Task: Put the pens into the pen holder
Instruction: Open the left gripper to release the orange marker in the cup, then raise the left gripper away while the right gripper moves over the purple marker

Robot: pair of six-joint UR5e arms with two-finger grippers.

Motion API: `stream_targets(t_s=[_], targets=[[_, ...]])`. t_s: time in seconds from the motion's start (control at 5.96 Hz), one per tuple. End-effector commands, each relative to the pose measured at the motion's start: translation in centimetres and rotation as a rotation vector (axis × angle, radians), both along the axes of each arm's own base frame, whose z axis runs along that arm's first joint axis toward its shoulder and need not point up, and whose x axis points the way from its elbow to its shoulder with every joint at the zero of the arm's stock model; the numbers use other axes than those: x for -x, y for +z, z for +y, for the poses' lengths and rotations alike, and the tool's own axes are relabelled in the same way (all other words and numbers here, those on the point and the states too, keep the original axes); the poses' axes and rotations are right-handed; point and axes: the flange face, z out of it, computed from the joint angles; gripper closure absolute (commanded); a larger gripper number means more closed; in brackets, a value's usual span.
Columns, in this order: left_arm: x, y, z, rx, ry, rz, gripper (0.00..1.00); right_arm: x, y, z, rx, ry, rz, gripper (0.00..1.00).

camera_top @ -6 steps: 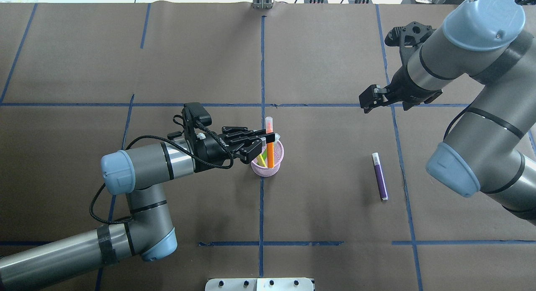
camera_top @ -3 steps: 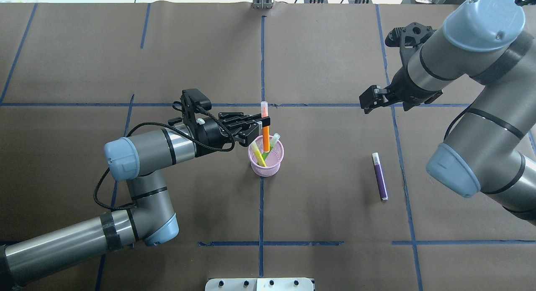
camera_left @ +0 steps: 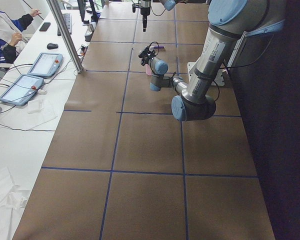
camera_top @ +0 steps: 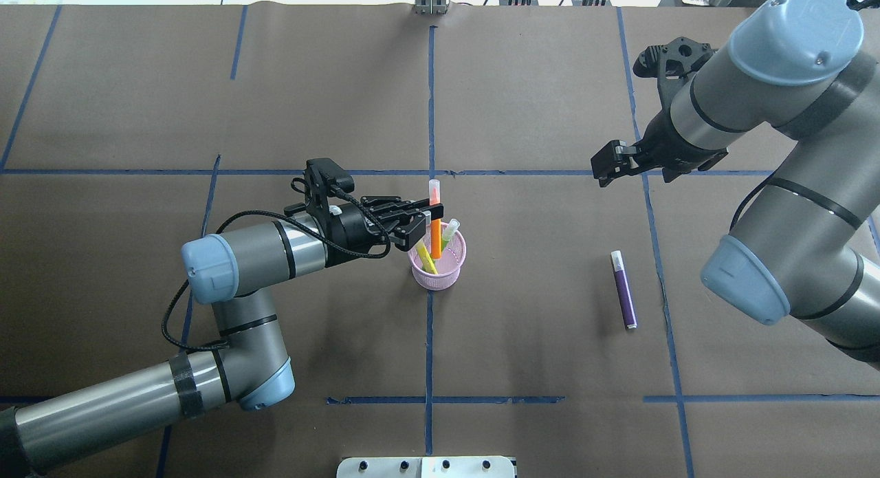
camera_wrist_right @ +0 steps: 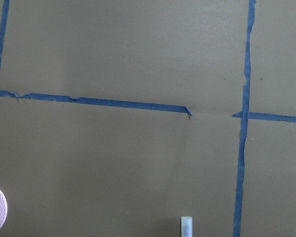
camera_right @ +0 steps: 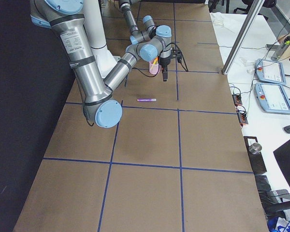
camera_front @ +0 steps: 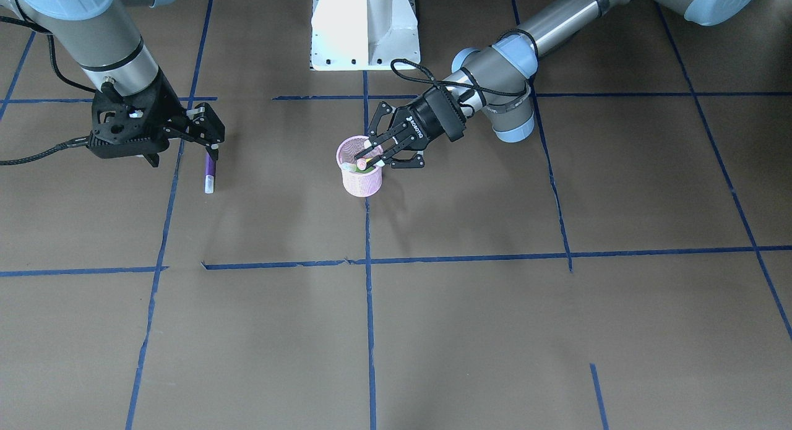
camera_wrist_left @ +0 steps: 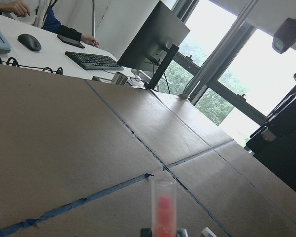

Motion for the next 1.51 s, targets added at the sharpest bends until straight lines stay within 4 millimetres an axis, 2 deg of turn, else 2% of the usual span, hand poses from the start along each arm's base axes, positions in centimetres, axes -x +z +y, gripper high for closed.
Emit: stream_targets(t_s=[0.0, 0.17, 0.5, 0.67, 0.84, 1.01, 1.18, 1.34], targets=[[-0.8, 0.1, 0.9, 0.011, -0.007, 0.002, 0.39, 0.0, 0.0, 0.0, 0.000, -0.001, 0.000, 0.00], [-0.6, -0.1, 0.8, 0.006, -0.010, 0.006, 0.04, 0.0, 0.0, 0.0, 0.000, -0.001, 0.000, 0.00], [0.3, -1.2, 0.7, 0.006, -0.010, 0.030, 0.00, 0.1, 0.1, 0.0, 0.002, -0.001, 0.002, 0.00], [1.8, -2.5, -0.4, 0.078, 0.003, 0.027, 0.00, 0.1, 1.3, 0.1, 0.022, 0.001, 0.017, 0.00], [4.3, -5.8, -1.1, 0.108, 0.042, -0.033, 0.00, 0.4, 2.0, 0.2, 0.033, -0.005, 0.026, 0.00], [6.7, -7.3, -1.9, 0.149, 0.028, -0.067, 0.00, 1.7, 2.9, 0.4, 0.072, -0.004, 0.039, 0.00], [9.3, -7.5, -3.1, 0.176, 0.043, -0.108, 0.00, 3.4, 3.9, 0.8, 0.100, -0.015, 0.055, 0.00], [14.0, -7.2, -5.6, 0.270, 0.121, -0.214, 0.00, 5.7, 5.3, 1.6, 0.109, -0.050, 0.083, 0.00]])
